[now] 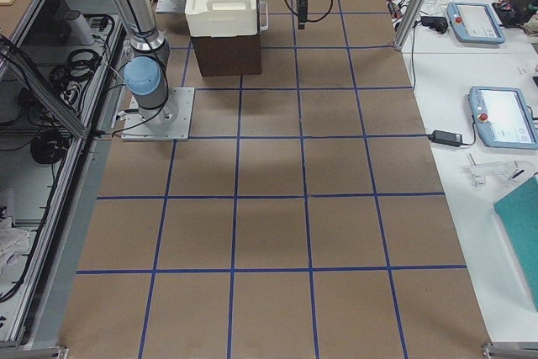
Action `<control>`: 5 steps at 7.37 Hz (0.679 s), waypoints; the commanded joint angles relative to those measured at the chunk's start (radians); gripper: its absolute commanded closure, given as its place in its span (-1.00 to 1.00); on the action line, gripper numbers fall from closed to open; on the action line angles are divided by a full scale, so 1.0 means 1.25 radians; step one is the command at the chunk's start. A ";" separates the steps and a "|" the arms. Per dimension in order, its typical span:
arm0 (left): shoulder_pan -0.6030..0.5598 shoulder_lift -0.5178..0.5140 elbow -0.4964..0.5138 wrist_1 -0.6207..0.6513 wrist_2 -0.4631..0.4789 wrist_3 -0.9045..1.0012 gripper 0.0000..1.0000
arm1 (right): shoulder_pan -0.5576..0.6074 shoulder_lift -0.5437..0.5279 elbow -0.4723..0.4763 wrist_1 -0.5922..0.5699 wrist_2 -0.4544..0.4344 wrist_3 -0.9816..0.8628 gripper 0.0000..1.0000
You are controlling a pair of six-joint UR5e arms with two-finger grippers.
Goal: Put scissors in drawer and close it
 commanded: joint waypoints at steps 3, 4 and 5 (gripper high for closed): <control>0.133 -0.025 0.048 -0.011 -0.042 0.080 -1.00 | 0.000 -0.001 0.000 -0.004 0.001 0.002 -1.00; 0.133 -0.025 0.051 -0.011 -0.043 0.080 -1.00 | 0.001 -0.001 0.001 -0.003 0.001 0.002 -1.00; 0.131 -0.025 0.051 -0.013 -0.042 0.080 -1.00 | 0.001 -0.001 0.000 -0.004 0.001 0.002 -1.00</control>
